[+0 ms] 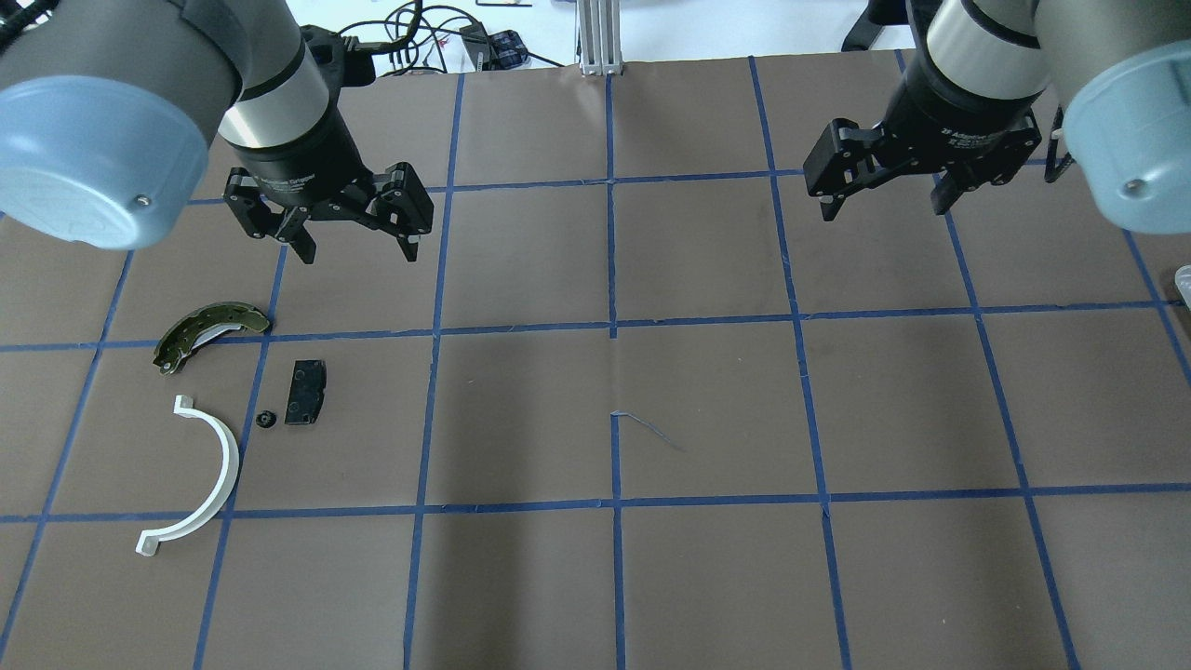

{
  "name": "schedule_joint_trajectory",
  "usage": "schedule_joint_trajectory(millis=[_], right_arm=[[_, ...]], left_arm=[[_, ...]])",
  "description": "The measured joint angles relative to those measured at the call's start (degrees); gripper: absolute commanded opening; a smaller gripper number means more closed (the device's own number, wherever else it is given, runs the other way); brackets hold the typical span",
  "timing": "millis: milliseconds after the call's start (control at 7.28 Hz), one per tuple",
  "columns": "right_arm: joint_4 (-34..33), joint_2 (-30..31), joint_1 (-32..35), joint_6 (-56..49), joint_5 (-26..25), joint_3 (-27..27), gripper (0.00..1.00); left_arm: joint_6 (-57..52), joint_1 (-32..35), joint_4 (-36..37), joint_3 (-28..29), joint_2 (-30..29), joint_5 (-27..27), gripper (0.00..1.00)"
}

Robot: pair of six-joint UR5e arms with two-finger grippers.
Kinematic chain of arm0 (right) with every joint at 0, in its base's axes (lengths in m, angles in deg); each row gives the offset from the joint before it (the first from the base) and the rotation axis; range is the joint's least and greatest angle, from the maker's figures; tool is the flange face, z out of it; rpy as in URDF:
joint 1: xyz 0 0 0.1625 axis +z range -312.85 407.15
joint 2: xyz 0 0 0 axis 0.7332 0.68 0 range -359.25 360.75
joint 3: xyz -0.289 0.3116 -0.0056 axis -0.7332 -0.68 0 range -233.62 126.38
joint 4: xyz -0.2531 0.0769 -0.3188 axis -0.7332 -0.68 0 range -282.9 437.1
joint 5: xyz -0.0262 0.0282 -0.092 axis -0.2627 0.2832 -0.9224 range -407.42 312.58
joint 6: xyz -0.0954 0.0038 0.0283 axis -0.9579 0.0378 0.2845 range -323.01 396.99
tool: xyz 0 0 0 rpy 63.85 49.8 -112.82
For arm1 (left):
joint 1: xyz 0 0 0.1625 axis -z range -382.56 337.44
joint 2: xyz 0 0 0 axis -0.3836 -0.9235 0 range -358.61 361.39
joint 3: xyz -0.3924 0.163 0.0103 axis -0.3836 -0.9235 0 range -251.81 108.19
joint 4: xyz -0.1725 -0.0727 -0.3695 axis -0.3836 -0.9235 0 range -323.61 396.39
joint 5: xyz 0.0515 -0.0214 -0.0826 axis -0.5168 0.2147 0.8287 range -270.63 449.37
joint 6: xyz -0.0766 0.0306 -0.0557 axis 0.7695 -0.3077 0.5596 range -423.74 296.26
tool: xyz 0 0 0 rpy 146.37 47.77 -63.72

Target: Place bearing gear from tray to pile

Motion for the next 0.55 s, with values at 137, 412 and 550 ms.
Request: schedule_joint_trajectory(millis=[137,412,550], right_arm=[[-0.02,0.04,-0.05,-0.10,-0.04,-0.03,1.00],[0.01,0.01,-0.18,-0.76,-0.10,-0.03,1.00],[0.00,0.08,-0.20,-0.78,-0.03,-0.12,1.00]], left_arm=[[0.11,0.31,-0.05,0.41,0.03,0.05,1.00],[0.51,0.44,-0.06,0.82,-0.28,0.08,1.00],[0.51,0.46,-0.11,0.92,-0.08,0.04,1.00]])
